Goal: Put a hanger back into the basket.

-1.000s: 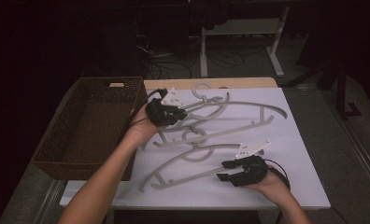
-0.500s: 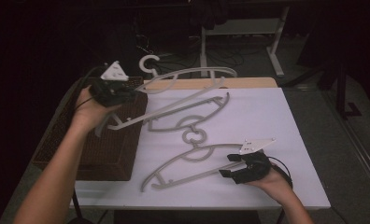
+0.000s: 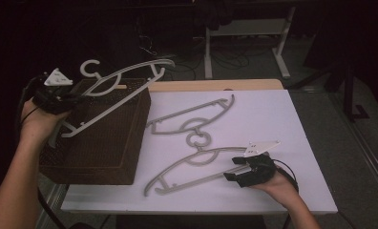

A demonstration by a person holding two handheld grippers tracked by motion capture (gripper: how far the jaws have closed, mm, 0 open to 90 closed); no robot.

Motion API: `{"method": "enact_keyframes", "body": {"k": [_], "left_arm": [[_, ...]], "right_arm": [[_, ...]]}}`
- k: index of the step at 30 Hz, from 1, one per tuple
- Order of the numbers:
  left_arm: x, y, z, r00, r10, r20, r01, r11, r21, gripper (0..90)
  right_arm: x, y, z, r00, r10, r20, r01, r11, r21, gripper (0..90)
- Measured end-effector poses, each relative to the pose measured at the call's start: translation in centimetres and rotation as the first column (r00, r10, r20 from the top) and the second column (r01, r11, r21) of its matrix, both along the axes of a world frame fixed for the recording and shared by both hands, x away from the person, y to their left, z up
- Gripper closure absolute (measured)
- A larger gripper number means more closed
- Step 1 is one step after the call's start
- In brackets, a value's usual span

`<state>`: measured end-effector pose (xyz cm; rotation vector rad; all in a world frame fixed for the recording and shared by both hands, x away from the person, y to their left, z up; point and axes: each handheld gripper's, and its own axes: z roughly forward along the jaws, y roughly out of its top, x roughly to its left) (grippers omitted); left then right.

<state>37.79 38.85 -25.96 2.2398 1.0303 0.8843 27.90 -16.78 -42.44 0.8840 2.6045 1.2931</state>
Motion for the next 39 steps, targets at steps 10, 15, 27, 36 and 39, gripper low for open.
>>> {"method": "enact_keyframes", "body": {"k": [10, 15, 27, 36, 39], "left_arm": [[0.2, 3.6, -3.0, 0.9923, 0.118, -0.038, -0.116, 0.992, 0.05, 82.8], [0.4, 4.7, -4.4, 0.9857, 0.158, -0.059, -0.153, 0.9854, 0.074, 82.8], [0.9, 5.5, -6.0, 0.9742, 0.213, -0.076, -0.205, 0.974, 0.096, 82.6], [0.8, 5.3, -6.4, 0.9794, 0.183, -0.086, -0.18, 0.9829, 0.039, 73.5], [0.8, 5.2, -6.2, 0.9831, 0.16, -0.089, -0.162, 0.9868, -0.008, 67.0]], "right_arm": [[0.2, 0.1, -0.1, 1.0, 0.0, 0.0, 0.0, 1.0, -0.015, 31.9], [0.2, 0.1, -0.2, 1.0, 0.0, -0.002, 0.0, 1.0, -0.016, 31.9], [0.2, 0.1, -0.2, 1.0, -0.002, -0.004, 0.002, 1.0, -0.019, 32.0], [0.2, 0.1, -0.2, 1.0, -0.001, -0.004, 0.001, 1.0, -0.019, 32.0], [0.2, 0.1, -0.2, 1.0, -0.002, -0.003, 0.002, 1.0, -0.017, 32.0]]}}
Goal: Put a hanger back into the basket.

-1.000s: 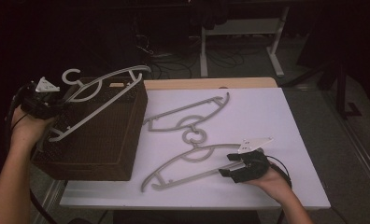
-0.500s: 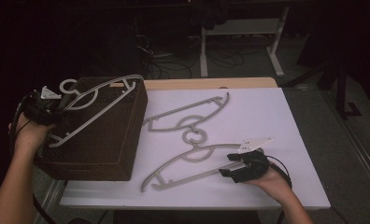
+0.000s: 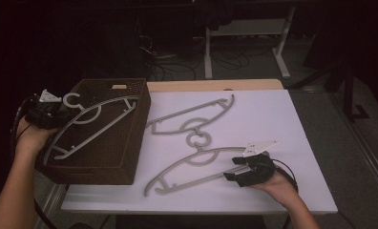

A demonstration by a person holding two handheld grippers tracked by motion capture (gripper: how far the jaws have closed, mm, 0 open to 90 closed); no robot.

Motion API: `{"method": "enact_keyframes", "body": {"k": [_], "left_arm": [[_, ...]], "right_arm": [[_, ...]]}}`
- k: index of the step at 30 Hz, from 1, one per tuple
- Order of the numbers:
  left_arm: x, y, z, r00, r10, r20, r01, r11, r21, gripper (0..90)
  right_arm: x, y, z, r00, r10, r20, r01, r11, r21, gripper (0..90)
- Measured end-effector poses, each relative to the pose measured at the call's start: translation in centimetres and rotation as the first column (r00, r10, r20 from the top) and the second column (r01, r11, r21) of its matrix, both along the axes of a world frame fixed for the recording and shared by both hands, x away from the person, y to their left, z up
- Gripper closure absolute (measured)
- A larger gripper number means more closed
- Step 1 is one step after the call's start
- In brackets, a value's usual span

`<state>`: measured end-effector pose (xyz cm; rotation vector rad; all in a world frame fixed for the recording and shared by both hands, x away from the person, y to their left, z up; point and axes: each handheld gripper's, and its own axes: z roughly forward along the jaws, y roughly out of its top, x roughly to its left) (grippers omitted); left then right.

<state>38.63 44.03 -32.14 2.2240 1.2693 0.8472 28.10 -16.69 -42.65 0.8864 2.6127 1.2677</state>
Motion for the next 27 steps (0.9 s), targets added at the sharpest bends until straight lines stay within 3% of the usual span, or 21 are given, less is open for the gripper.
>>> {"method": "enact_keyframes", "body": {"k": [2, 5, 6, 7, 8, 10, 11, 12, 15, 18, 23, 27], "left_arm": [[-0.1, -0.1, 0.2, 0.9999, -0.014, 0.007, 0.014, 0.9991, -0.039, 63.1], [-0.2, -0.4, 0.6, 0.9993, -0.032, 0.018, 0.034, 0.9918, -0.123, 55.7], [-0.2, -0.4, 0.6, 0.9993, -0.032, 0.018, 0.034, 0.9918, -0.123, 53.3], [-0.3, -0.9, 0.9, 0.9982, -0.051, 0.032, 0.055, 0.9854, -0.161, 51.3], [-0.4, -1.1, 1.1, 0.9974, -0.063, 0.035, 0.068, 0.9817, -0.178, 49.9], [-0.4, -1.1, 1.1, 0.9974, -0.063, 0.035, 0.068, 0.9817, -0.178, 48.5], [-0.6, -2.0, 1.6, 0.9933, -0.106, 0.047, 0.114, 0.9671, -0.228, 45.2], [-0.6, -2.4, 1.8, 0.9917, -0.118, 0.051, 0.127, 0.9585, -0.255, 43.8], [-0.8, -3.5, 2.4, 0.9859, -0.153, 0.068, 0.166, 0.9392, -0.3, 40.3], [-0.9, -5.0, 2.9, 0.9776, -0.193, 0.083, 0.21, 0.9144, -0.346, 37.2], [-1.3, -7.8, 3.6, 0.9613, -0.252, 0.111, 0.276, 0.8745, -0.399, 31.5], [-1.6, -10.3, 3.8, 0.9413, -0.315, 0.123, 0.337, 0.8447, -0.416, 28.3]], "right_arm": [[0.0, 0.0, 0.0, 1.0, 0.0, 0.001, 0.0, 1.0, 0.001, 32.0], [0.0, -0.1, 0.1, 1.0, -0.005, -0.002, 0.005, 1.0, 0.004, 32.0], [0.0, -0.1, 0.1, 1.0, -0.005, -0.002, 0.005, 1.0, 0.004, 32.0], [0.0, -0.1, 0.1, 1.0, -0.003, 0.0, 0.003, 1.0, 0.004, 32.0], [0.0, 0.0, 0.1, 1.0, -0.003, 0.001, 0.003, 1.0, 0.004, 32.0], [0.0, 0.0, 0.1, 1.0, -0.003, 0.0, 0.003, 1.0, 0.005, 32.0], [0.0, 0.0, 0.1, 1.0, -0.002, 0.001, 0.002, 1.0, 0.004, 32.0], [0.0, 0.0, 0.1, 1.0, -0.003, 0.002, 0.003, 1.0, 0.005, 32.0], [0.0, -0.1, 0.1, 1.0, -0.003, 0.002, 0.003, 1.0, 0.007, 32.0], [0.0, -0.1, 0.2, 1.0, -0.003, 0.002, 0.003, 1.0, 0.011, 32.0], [0.0, -0.2, 0.3, 1.0, -0.005, 0.003, 0.005, 1.0, 0.013, 32.0], [0.1, -0.2, 0.3, 1.0, -0.004, 0.002, 0.004, 1.0, 0.012, 32.0]]}}
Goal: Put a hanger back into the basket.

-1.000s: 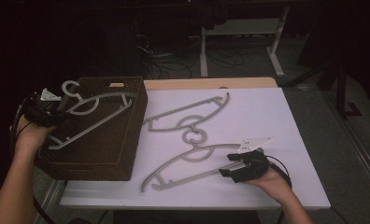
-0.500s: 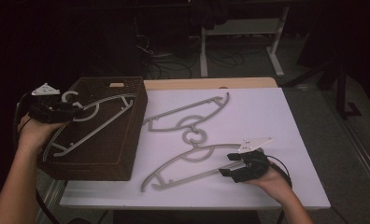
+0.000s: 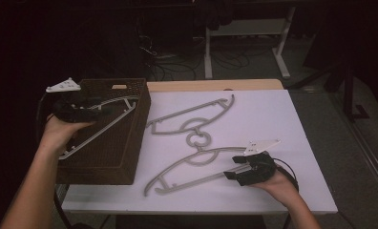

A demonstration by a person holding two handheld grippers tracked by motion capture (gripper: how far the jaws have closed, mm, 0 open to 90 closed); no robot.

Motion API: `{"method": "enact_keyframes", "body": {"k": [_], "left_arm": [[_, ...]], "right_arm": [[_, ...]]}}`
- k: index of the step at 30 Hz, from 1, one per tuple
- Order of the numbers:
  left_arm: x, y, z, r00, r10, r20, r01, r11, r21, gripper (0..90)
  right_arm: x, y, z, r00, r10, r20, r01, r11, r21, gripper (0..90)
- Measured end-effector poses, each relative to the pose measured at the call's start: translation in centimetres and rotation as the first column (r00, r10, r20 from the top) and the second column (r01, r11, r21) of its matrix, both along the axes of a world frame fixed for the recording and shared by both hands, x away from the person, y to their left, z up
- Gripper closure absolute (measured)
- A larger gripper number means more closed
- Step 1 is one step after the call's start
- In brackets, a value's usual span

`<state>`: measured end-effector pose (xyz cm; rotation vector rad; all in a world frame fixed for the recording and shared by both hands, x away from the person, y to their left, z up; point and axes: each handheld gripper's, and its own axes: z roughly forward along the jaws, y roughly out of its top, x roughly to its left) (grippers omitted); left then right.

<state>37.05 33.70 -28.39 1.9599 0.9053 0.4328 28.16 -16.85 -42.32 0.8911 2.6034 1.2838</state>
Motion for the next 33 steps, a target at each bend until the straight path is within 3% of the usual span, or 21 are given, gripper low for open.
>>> {"method": "enact_keyframes", "body": {"k": [6, 17, 25, 28, 30, 33], "left_arm": [[-0.3, -3.7, -0.6, 0.997, -0.078, 0.003, 0.078, 0.9962, -0.039, 24.8], [-1.3, -9.5, -2.4, 0.9823, -0.187, 0.012, 0.187, 0.9782, -0.089, 22.8], [-2.4, -14.0, -5.3, 0.9634, -0.268, -0.005, 0.267, 0.9605, -0.078, 22.8], [-2.6, -14.8, -5.9, 0.9606, -0.278, -0.012, 0.276, 0.9584, -0.072, 22.8], [-2.9, -15.9, -6.8, 0.9557, -0.294, -0.019, 0.292, 0.9547, -0.056, 22.8], [-3.2, -16.6, -7.7, 0.9521, -0.305, -0.025, 0.303, 0.9516, -0.05, 22.8]], "right_arm": [[0.1, 0.0, 0.0, 1.0, 0.0, 0.003, 0.0, 1.0, 0.0, 32.1], [0.3, -0.1, 0.2, 0.9999, -0.013, 0.003, 0.013, 1.0, 0.007, 33.4], [0.6, -0.1, 0.4, 0.9999, -0.011, -0.004, 0.011, 1.0, 0.0, 47.2], [0.7, -0.1, 0.4, 0.9999, -0.011, -0.007, 0.011, 1.0, -0.004, 55.2], [0.8, -0.3, 0.3, 0.9996, -0.024, -0.017, 0.023, 1.0, -0.01, 67.8], [0.9, -0.3, 0.1, 0.9994, -0.03, -0.018, 0.029, 0.999, -0.039, 79.5]]}}
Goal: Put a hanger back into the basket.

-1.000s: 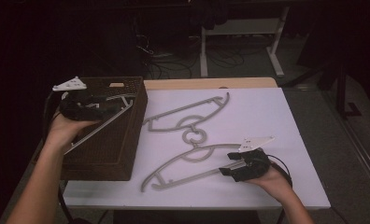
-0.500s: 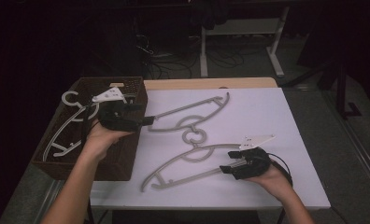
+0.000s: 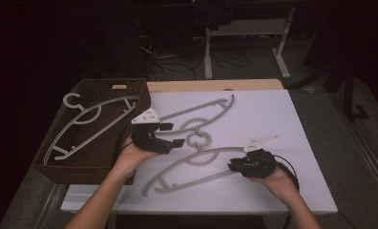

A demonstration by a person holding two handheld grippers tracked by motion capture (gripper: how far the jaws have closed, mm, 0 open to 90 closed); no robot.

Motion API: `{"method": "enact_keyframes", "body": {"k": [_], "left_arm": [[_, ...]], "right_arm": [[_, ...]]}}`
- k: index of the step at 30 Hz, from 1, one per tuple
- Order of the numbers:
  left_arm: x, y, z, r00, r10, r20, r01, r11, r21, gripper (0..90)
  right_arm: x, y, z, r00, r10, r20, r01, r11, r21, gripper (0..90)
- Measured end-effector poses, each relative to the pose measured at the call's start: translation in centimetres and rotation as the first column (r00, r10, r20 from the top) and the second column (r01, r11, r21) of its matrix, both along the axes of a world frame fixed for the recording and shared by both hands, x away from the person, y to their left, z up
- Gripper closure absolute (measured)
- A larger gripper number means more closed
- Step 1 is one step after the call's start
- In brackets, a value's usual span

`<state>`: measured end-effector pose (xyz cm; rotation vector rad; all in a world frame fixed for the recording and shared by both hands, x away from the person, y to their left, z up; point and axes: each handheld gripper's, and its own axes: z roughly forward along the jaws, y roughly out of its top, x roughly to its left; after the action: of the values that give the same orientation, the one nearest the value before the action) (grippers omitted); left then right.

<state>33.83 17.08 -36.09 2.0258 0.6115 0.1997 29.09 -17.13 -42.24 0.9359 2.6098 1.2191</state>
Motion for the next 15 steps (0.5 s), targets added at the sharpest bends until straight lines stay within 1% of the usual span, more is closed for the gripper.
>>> {"method": "enact_keyframes", "body": {"k": [3, 5, 8, 10, 12, 15], "left_arm": [[-0.2, -0.4, -0.7, 0.9999, -0.011, -0.004, 0.011, 0.9999, 0.001, 22.8], [-0.2, -0.6, -1.1, 0.9999, -0.015, -0.009, 0.015, 0.9999, 0.006, 22.8], [-0.2, -0.8, -1.7, 0.9997, -0.019, -0.015, 0.019, 0.9998, 0.001, 22.8], [-0.3, -0.9, -2.1, 0.9996, -0.02, -0.017, 0.02, 0.9998, -0.001, 22.8], [-0.4, -1.0, -2.5, 0.9995, -0.026, -0.02, 0.026, 0.9996, 0.009, 22.8], [-0.4, -1.2, -3.1, 0.9993, -0.033, -0.018, 0.033, 0.9994, 0.013, 22.3]], "right_arm": [[0.3, 0.1, -0.3, 0.9999, -0.015, 0.002, 0.015, 0.999, -0.029, 88.4], [0.5, 0.1, -0.5, 0.9997, -0.024, -0.003, 0.023, 0.999, -0.04, 89.0], [0.7, 0.1, -0.8, 0.9995, -0.026, -0.02, 0.025, 0.998, -0.053, 89.1], [0.7, 0.2, -1.2, 0.9992, -0.03, -0.025, 0.028, 0.997, -0.073, 89.1], [0.8, 0.1, -1.5, 0.999, -0.028, -0.036, 0.025, 0.996, -0.08, 89.1], [0.8, 0.1, -1.8, 0.999, -0.03, -0.033, 0.027, 0.995, -0.092, 89.1]]}}
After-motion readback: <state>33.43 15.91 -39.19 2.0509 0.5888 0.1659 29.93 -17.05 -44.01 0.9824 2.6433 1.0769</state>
